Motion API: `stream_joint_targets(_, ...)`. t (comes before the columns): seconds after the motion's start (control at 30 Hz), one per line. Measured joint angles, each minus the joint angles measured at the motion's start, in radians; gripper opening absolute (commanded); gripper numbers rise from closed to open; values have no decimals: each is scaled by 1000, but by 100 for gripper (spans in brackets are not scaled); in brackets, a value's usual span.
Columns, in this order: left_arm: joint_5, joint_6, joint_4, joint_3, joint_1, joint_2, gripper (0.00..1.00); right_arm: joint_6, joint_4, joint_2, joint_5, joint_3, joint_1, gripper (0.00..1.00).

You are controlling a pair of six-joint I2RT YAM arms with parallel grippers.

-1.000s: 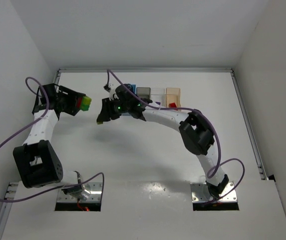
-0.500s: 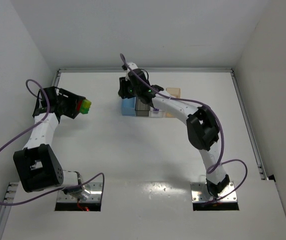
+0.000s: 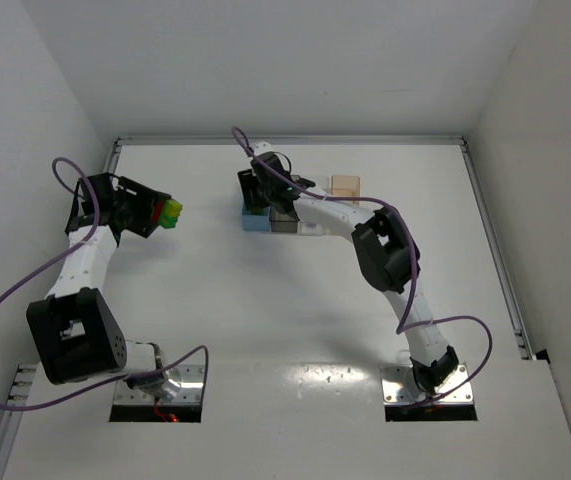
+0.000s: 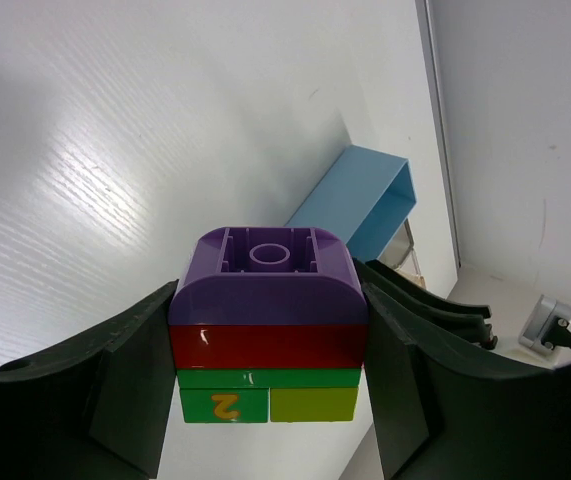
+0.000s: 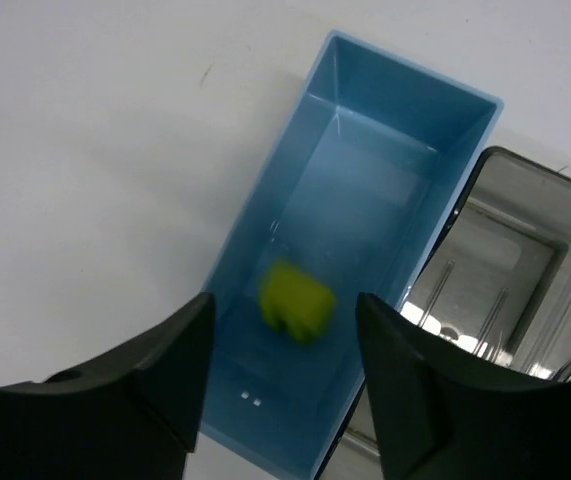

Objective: Sort the legos into containers by color

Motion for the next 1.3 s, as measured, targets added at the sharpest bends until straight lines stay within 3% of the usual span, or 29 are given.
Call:
stream_joint_targets(0.1, 1, 0, 0, 0, 0, 3, 0, -4, -1, 2, 7, 2, 0, 69)
stream_joint_targets(0.27, 6, 0, 0, 0, -4, 8, 0, 6, 5, -1, -28, 5, -5, 69)
stream_joint_targets(0.53, 16, 0, 4, -5, -23, 5, 0, 140, 79, -80, -482, -28, -21, 70)
stream_joint_targets(0.67, 14, 0, 7, -21, -45, -9, 0, 206, 142, -97, -596, -27, -5, 75)
stream_joint_targets(1.3, 14, 0, 16, -42, -108, -12, 0, 298, 179, -20, -722, 56, 86, 81)
